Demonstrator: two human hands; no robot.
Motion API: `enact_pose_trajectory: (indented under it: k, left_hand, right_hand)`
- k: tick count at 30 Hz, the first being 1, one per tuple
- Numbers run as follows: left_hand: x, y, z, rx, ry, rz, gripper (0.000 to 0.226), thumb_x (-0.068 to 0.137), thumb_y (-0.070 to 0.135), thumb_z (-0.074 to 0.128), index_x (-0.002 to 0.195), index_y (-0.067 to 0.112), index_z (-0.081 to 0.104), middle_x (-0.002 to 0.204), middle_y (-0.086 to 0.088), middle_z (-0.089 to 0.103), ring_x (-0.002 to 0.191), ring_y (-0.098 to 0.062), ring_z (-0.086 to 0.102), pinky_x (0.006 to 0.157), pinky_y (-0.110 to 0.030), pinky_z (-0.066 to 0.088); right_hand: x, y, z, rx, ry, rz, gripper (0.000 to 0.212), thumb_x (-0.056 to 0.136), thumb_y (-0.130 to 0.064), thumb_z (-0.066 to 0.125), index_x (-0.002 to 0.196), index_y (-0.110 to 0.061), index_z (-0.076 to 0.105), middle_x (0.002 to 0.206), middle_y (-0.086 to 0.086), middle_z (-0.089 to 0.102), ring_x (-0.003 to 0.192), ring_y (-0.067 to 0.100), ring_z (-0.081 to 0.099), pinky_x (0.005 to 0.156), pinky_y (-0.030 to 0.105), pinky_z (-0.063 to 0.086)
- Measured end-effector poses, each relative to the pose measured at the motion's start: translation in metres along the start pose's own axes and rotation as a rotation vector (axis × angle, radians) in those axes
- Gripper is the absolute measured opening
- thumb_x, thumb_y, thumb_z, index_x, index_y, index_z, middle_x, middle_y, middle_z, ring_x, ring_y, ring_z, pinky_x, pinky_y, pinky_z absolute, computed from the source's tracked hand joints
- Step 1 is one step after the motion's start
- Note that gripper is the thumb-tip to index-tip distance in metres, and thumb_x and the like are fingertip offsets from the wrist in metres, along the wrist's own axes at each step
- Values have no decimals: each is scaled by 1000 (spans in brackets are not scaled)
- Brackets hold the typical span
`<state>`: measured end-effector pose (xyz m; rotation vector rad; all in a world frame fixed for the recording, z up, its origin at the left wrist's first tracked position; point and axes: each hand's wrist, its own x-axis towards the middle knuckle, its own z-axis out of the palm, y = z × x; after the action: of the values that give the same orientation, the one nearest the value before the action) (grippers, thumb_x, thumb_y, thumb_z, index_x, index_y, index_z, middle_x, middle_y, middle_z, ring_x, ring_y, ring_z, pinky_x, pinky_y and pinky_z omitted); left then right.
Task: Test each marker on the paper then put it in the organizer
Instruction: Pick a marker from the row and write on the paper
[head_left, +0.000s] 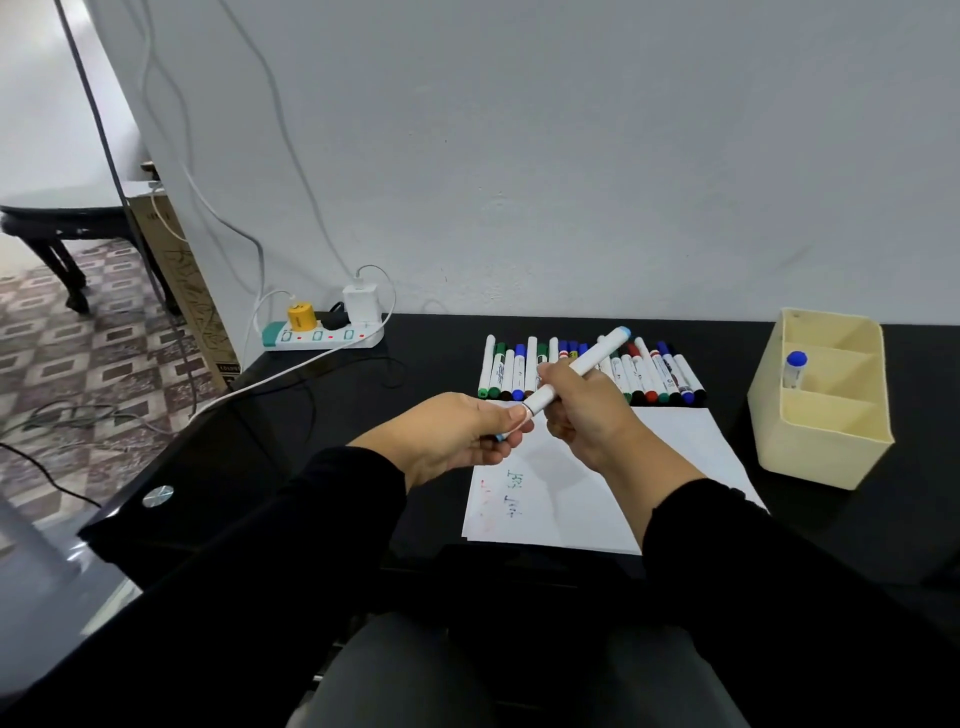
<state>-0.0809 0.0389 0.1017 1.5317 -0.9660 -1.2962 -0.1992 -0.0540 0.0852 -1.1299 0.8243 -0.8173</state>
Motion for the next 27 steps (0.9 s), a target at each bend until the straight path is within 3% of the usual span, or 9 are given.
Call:
enact_pose_trajectory:
  k: [4, 6, 10, 14, 19, 22, 27]
  left_hand:
    - [5, -11, -18, 326, 196, 27, 21, 90, 26, 62, 96, 8, 70, 75, 3, 65, 64, -4, 57, 59, -11, 48]
    - [7, -20, -30, 313, 239, 13, 23, 89, 27, 62, 99, 8, 70, 77, 2, 66, 66, -4, 57, 58, -10, 48]
    - [18, -39, -38, 332, 387, 66, 27, 89, 28, 62, 110, 11, 68, 83, 5, 67, 73, -6, 57, 72, -17, 49]
    - [25, -56, -36, 503, 555, 165, 25, 90, 27, 61, 112, 19, 68, 91, 12, 59, 88, -7, 55, 72, -17, 38]
    - [38, -81, -43, 724, 593, 219, 23, 93, 27, 56, 112, 19, 65, 96, 4, 56, 88, -7, 47, 73, -15, 31]
    - [43, -89, -47, 703, 607, 264, 21, 92, 25, 58, 108, 17, 67, 93, 2, 58, 86, -6, 46, 69, -5, 33]
    - [49, -94, -49, 725, 604, 302, 24, 91, 24, 59, 113, 19, 67, 96, 7, 60, 88, -2, 46, 74, 2, 30]
  right_hand:
    - [14, -4, -7, 77, 203, 75, 23, 92, -15, 50, 69, -14, 45, 32, -8, 31, 28, 5, 21, 36, 16, 18]
    - [21, -7, -16, 106, 250, 103, 25, 92, -16, 51, 68, -15, 44, 31, -8, 28, 28, 5, 19, 37, 17, 17]
    - [31, 5, -12, 0, 202, 109, 26, 93, -26, 57, 70, -14, 55, 45, -2, 42, 38, 7, 29, 39, 18, 26]
    - [42, 20, -1, -104, 146, 57, 19, 89, -28, 65, 79, -12, 63, 62, 4, 59, 52, 9, 44, 45, 18, 36]
    - [58, 35, 10, -339, 187, -64, 26, 85, -26, 69, 69, -13, 51, 60, 2, 52, 49, 8, 44, 48, 17, 38]
    - [68, 44, 12, -382, 224, -127, 32, 86, -24, 66, 64, -14, 45, 58, 1, 50, 50, 8, 45, 48, 13, 38]
    - [80, 59, 10, -378, 259, -153, 35, 87, -19, 63, 61, -15, 40, 59, 0, 46, 56, 10, 45, 59, 20, 41]
